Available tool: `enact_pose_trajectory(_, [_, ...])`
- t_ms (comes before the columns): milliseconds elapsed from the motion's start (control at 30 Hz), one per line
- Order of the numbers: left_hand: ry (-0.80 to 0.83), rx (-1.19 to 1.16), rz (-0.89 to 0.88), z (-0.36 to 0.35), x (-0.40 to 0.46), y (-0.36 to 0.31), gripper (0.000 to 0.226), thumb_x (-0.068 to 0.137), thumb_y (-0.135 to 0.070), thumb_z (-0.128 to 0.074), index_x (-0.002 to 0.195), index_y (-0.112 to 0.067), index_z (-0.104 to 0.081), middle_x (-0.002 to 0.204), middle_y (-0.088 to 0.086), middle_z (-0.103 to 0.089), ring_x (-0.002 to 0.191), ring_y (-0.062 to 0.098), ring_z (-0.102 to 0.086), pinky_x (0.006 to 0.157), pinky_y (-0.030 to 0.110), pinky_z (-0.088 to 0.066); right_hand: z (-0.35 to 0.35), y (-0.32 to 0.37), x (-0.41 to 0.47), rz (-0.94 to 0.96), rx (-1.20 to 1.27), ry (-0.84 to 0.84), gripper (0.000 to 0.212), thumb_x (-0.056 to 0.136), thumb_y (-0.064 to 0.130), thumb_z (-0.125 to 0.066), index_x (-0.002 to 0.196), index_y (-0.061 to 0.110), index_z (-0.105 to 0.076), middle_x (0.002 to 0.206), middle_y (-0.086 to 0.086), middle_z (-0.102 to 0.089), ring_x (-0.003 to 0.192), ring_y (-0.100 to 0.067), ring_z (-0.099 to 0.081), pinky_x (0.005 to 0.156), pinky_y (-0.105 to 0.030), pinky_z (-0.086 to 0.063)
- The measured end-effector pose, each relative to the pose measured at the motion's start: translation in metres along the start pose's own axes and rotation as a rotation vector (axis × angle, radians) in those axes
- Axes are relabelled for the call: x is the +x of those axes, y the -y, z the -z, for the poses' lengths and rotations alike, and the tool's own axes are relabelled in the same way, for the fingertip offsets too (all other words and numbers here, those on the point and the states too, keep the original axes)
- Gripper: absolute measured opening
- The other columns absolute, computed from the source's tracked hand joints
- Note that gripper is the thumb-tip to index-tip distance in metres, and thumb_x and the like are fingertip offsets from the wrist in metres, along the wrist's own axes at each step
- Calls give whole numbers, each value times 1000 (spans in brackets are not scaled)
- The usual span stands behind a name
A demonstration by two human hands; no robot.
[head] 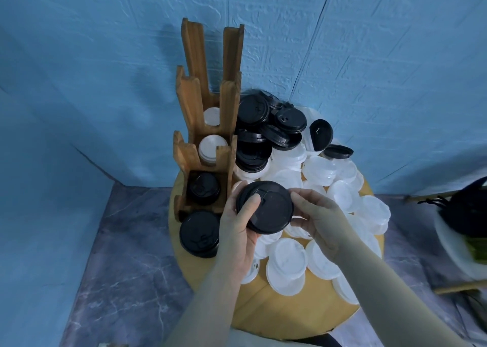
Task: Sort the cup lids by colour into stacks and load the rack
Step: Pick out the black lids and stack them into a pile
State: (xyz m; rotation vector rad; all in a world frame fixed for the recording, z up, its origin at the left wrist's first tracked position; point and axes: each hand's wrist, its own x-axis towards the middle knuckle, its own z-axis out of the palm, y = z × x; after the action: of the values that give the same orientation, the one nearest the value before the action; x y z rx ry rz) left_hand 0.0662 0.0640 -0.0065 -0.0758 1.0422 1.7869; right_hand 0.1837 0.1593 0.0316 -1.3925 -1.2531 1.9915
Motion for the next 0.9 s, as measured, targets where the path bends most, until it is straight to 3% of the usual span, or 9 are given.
enact_pose_trajectory(167, [-26,-33,-14,-3,2,-1,52,80,-20,-76,129,-16,-60,128,17,-65,116,34,-65,96,53,-54,1,-8,-5,50,-161,-8,27,86,28,-70,113,23,-68,106,11,-72,96,-4,-67,84,-28,-53])
enact_pose_trajectory(233, [-13,-20,-21,-6,2,0,46,83,-20,-70,128,-15,-60,127,18,-66,116,35,-65,93,53,-56,-2,-12,-6,32,-134,18,29,86,23,-70,115,22,-66,106,6,-74,97,-9,-69,84,-29,-55])
enact_pose_trajectory(367, [60,2,-37,-8,2,-2,43,86,-20,-69,128,-15,-61,126,18,-66,112,32,-67,76,40,-60,-5,-11,-3,53,-19,4,25,90,11,-65,114,14,-65,97,-9,-75,84,-23,-70,75,-33,-58])
enact_pose_trajectory(533, [160,59,-33,-7,12,-3,61,76,-10,-72,134,-17,-55,131,14,-63,117,31,-65,80,34,-59,2,-7,10,98,-45,-6,22,91,5,-63,112,9,-66,87,-11,-75,66,-24,-64,65,-27,-56])
enact_pose_trajectory(667, [130,23,-49,-7,20,2,61,74,-9,-71,133,-15,-56,127,16,-66,113,32,-67,78,35,-60,5,-3,22,131,-124,50,20,92,6,-62,111,8,-66,85,-10,-75,68,-19,-67,64,-26,-57])
enact_pose_trajectory(767, [73,-45,-55,-8,27,5,63,73,-8,-71,134,-13,-57,128,17,-66,114,33,-66,78,39,-61,9,5,48,295,-404,-28,21,95,21,-61,115,19,-67,97,1,-73,89,-12,-67,75,-26,-56])
enact_pose_trajectory(833, [30,-94,-60,-9,31,7,64,72,-7,-70,134,-13,-57,129,16,-66,113,33,-67,76,41,-62,16,15,78,495,-699,-81,32,92,33,-64,123,27,-61,112,9,-65,107,-8,-56,87,-26,-49])
enact_pose_trajectory(900, [-18,-117,-75,-12,33,9,61,70,-9,-71,130,-16,-61,128,14,-66,108,30,-69,74,43,-63,18,26,108,725,-995,-93,46,88,34,-69,131,22,-57,120,6,-57,114,-13,-45,93,-26,-40])
